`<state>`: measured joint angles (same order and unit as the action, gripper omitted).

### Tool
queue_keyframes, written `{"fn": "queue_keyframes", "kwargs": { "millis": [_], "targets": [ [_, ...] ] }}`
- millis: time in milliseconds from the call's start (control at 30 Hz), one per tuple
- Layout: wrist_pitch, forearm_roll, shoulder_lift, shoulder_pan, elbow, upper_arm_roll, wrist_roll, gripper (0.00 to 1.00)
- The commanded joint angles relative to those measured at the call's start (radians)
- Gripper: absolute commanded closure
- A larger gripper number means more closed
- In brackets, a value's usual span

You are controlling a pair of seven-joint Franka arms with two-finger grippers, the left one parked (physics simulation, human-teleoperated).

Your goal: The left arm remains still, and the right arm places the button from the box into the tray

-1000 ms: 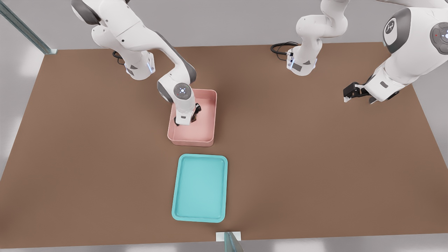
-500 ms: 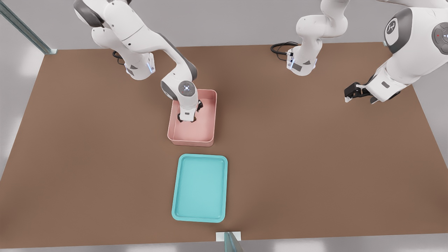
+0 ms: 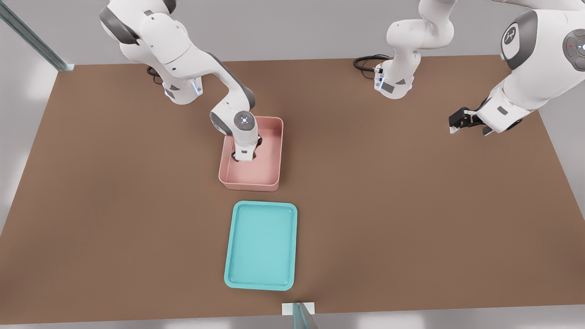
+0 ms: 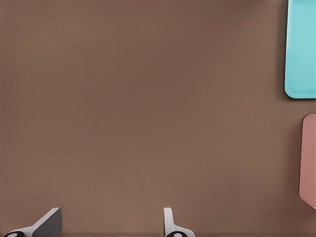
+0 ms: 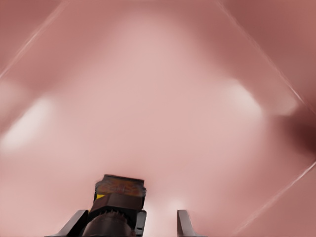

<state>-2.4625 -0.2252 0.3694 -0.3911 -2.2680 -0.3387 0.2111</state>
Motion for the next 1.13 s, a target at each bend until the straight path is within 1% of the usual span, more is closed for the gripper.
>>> {"fn": "queue_keyframes", "kwargs": {
  "millis": [0,67,133,200,233,267,300,333,400,467,500,533,600,633,667,700,733,767,800,833,867,900,933,1033,1100],
  "targets": [
    [-0.009,-0.002,0.002,0.000,0.002,0.001,0.011,0.45],
    [-0.007,-0.003,0.002,0.001,0.004,0.004,0.011,0.49],
    [0.010,0.006,-0.001,0.012,0.036,0.004,0.013,0.49],
    [0.103,0.010,-0.018,0.014,0.094,0.003,0.010,0.49],
    [0.152,0.010,-0.069,0.026,0.104,0.001,0.002,0.49],
    [0.244,0.065,-0.116,0.044,0.151,0.000,-0.047,0.49],
    [0.307,0.130,-0.118,0.055,0.229,0.001,-0.088,0.49],
    [0.315,0.133,-0.110,0.063,0.288,0.003,-0.084,0.49],
    [0.316,0.139,-0.009,0.060,0.473,0.046,-0.079,0.49],
    [0.316,0.129,0.299,0.046,0.846,0.056,-0.056,0.48],
    [0.304,0.121,0.410,0.037,0.975,0.073,-0.056,0.48],
    [0.263,0.118,0.508,0.009,1.079,0.127,-0.059,0.47],
    [0.146,0.116,0.592,0.008,1.119,0.164,-0.067,0.46],
    [0.096,0.081,0.620,0.008,1.118,0.178,-0.070,0.46],
    [0.076,0.078,0.626,0.006,1.114,0.185,-0.073,0.44],
    [0.076,0.078,0.618,0.005,1.108,0.187,-0.076,0.17],
    [0.122,0.082,0.597,0.008,1.105,0.185,-0.076,0.00],
    [0.252,0.101,0.527,0.015,1.104,0.182,-0.087,0.00],
    [0.338,0.112,0.389,0.018,1.006,0.181,-0.087,0.00],
    [0.385,0.150,0.146,0.081,0.765,0.181,-0.078,0.00],
    [0.592,0.150,0.008,0.187,0.752,0.182,-0.076,0.00],
    [0.731,0.147,-0.104,0.325,0.763,0.181,-0.087,0.00],
    [0.859,0.150,-0.115,0.370,0.858,0.185,-0.088,0.00],
    [0.893,0.148,-0.098,0.370,0.929,0.207,-0.088,0.00],
    [0.930,0.150,-0.063,0.370,0.981,0.207,-0.088,0.00]
  ]
}}
